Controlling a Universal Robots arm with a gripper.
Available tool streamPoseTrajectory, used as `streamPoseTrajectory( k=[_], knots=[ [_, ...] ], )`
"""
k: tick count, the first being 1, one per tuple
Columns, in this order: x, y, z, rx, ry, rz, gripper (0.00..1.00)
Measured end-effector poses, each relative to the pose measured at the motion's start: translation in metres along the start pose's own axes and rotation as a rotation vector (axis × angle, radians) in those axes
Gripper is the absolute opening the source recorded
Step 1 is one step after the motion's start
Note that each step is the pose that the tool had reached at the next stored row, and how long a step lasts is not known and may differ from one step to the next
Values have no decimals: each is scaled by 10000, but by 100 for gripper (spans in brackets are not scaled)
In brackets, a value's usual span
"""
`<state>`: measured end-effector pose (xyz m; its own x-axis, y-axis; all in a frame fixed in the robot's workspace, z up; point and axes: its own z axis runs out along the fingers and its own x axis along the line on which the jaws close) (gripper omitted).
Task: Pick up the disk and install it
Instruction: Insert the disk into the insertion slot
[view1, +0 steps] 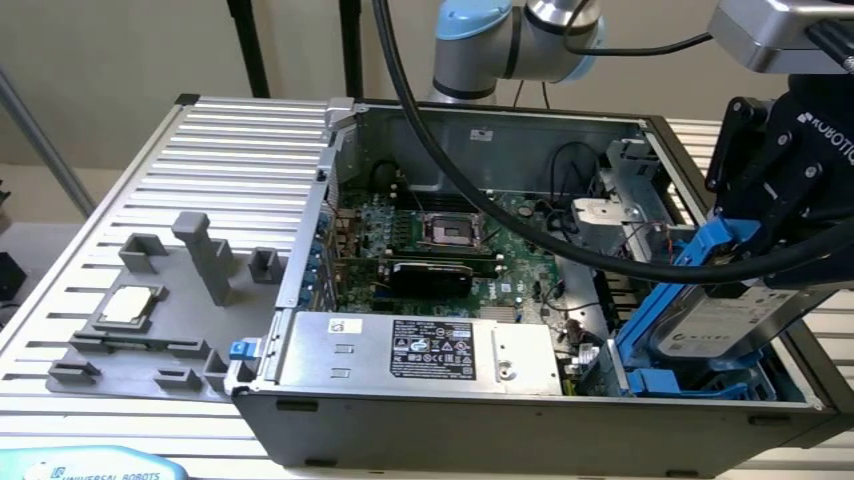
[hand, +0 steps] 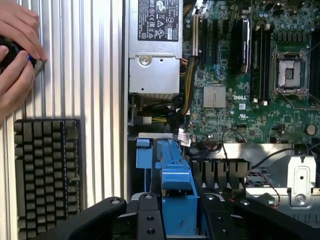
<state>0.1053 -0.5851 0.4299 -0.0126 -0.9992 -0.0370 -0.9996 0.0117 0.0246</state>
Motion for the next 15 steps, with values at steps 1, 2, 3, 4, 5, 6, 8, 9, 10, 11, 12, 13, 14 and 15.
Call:
streamPoseTrajectory(
  k=[1, 2, 3, 4, 5, 6, 8, 9, 10, 11, 12, 13, 14, 15],
  knots=[
    [0, 0, 7, -1, -2, -18, 33],
    [0, 0, 14, -2, -5, -40, 33],
    [1, 0, 22, -2, -8, -62, 33],
    [1, 0, 29, -3, -11, -88, 33],
    [1, 0, 36, -5, -13, -115, 33],
    [2, 0, 44, -6, -17, -142, 33],
    [2, -1, 59, -8, -25, -194, 33],
    [2, -1, 67, -9, -29, -222, 33],
    [3, -1, 76, -10, -35, -247, 33],
    [3, -1, 83, -11, -39, -271, 33],
    [4, -2, 92, -12, -47, -296, 33],
    [4, -2, 101, -13, -56, -321, 33],
    [4, -2, 109, -13, -64, -345, 33],
    [4, -2, 118, -14, -74, -371, 33]
  ],
)
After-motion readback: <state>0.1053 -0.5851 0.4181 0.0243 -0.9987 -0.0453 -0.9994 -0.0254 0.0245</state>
